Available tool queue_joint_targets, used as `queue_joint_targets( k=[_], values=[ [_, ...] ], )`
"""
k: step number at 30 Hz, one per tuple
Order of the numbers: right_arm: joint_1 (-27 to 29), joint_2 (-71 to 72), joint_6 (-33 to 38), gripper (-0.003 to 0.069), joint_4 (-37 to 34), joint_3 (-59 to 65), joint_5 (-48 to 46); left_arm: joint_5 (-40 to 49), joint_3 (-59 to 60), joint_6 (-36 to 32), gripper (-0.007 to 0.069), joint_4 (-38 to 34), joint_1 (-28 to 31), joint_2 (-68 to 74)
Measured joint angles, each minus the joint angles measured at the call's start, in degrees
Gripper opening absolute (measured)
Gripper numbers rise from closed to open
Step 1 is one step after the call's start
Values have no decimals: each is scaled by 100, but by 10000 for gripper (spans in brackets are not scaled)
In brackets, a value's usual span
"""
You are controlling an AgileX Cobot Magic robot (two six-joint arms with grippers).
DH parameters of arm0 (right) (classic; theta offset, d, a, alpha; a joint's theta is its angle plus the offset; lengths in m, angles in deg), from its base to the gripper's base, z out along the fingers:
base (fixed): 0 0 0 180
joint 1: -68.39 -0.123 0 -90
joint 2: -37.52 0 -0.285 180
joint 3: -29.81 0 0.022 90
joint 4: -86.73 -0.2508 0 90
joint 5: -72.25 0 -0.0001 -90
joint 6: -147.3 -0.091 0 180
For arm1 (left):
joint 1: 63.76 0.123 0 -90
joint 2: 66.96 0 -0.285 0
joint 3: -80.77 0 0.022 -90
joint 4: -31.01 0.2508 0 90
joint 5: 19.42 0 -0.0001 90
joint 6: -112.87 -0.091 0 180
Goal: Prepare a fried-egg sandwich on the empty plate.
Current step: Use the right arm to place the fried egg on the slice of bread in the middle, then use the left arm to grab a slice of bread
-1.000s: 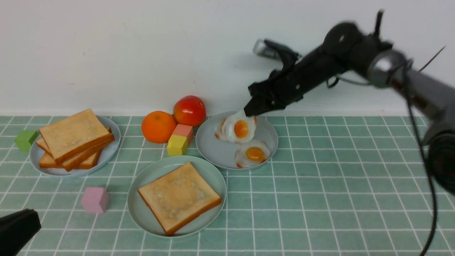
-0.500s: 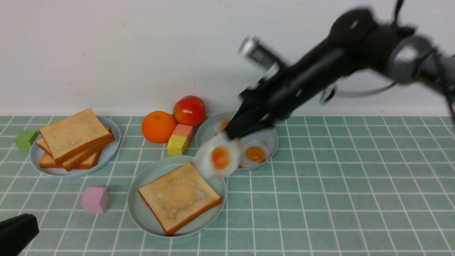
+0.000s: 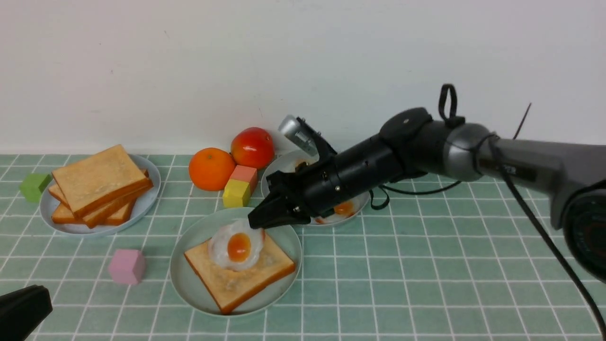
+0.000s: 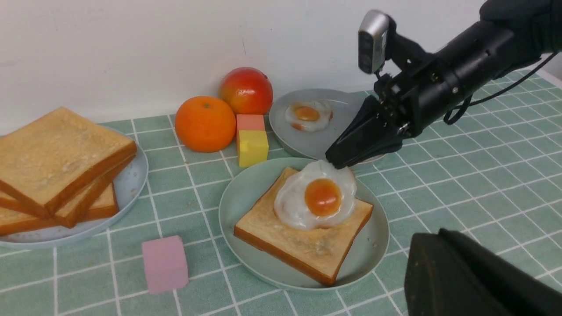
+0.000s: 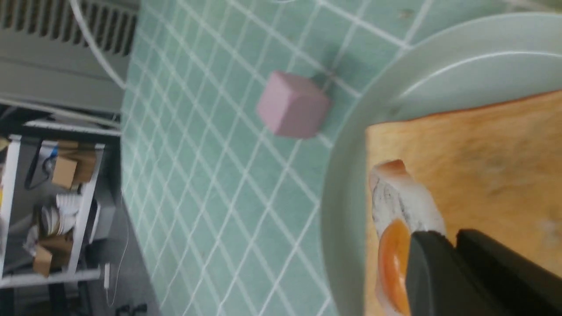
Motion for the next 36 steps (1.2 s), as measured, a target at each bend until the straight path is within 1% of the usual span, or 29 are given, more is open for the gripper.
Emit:
queue_joint_targets(
  k=[4, 7, 9, 10, 11, 12, 13, 14, 15, 16, 18, 19, 20, 21, 23, 24, 25, 26, 27, 28, 29, 32, 35, 36],
  values=[
    [0, -69, 0, 63, -16, 0, 104, 0, 0, 18, -2, 0, 0, 0],
    [0, -91, 0, 99, 23, 0, 172, 0, 0, 73, -2, 0, 0, 0],
    [0, -91, 0, 197, 145, 0, 171, 0, 0, 86, -1, 0, 0, 0],
    [0, -91, 0, 216, 178, 0, 171, 0, 0, 86, -1, 0, 0, 0],
    [0, -91, 0, 288, 306, 0, 171, 0, 0, 86, 0, 0, 0, 0],
    [6, -91, -14, 343, 429, 0, 171, 0, 0, 86, 1, 0, 0, 0],
    [13, -91, -25, 353, 456, 0, 171, 0, 0, 86, 1, 0, 0, 0],
    [58, -50, -119, 431, 691, 0, 145, 7, 0, 86, 3, 0, 0, 0],
    [105, -9, -224, 468, 872, 0, 117, 26, 0, 86, 4, 0, 0, 0],
    [159, 68, -352, 488, 1030, 0, 71, 45, 0, 86, 5, -6, 0, 0],
    [307, 253, -591, 502, 1472, 0, -61, 132, 0, 86, 6, -56, 0, 0],
    [344, 314, -653, 500, 1582, 0, -101, 148, 0, 86, 7, -64, 0, 0],
    [481, 626, -898, 471, 2069, 0, -329, 276, 0, 117, 8, -138, 0, 23],
    [554, 871, -1044, 437, 2397, 0, -518, 386, 0, 178, 7, -184, 0, 97],
    [638, 1443, -1290, 337, 3095, 0, -980, 597, -45, 360, 7, -222, 0, 389],
    [637, 1565, -1336, 325, 3239, 0, -1077, 597, -55, 376, 7, -222, 0, 430],
    [639, 2083, -1499, 224, 3707, 5, -1354, 813, -200, 517, 7, -262, 0, 892],
    [631, 2148, -1520, 198, 3831, 4, -1411, 839, -225, 517, 7, -269, 0, 892],
    [588, 2675, -1789, 95, 4264, 36, -1539, 1000, -501, 534, 7, -299, 0, 1462],
    [553, 3013, -2013, 41, 4518, 104, -1559, 1093, -693, 495, 3, -332, 0, 1800],
    [501, 3360, -2238, 6, 4775, 218, -1591, 1170, -906, 415, -6, -380, 0, 2141],
    [279, 4420, -2748, -8, 5450, 824, -1652, 1395, -1606, -66, -13, -574, 0, 3146],
    [95, 5244, -2954, -1, 5724, 1451, -1628, 1587, -2128, -541, -13, -692, 38, 3885],
    [43, 5563, -2993, 0, 5758, 1704, -1546, 1658, -2406, -832, -13, -750, 118, 4282]
  ],
)
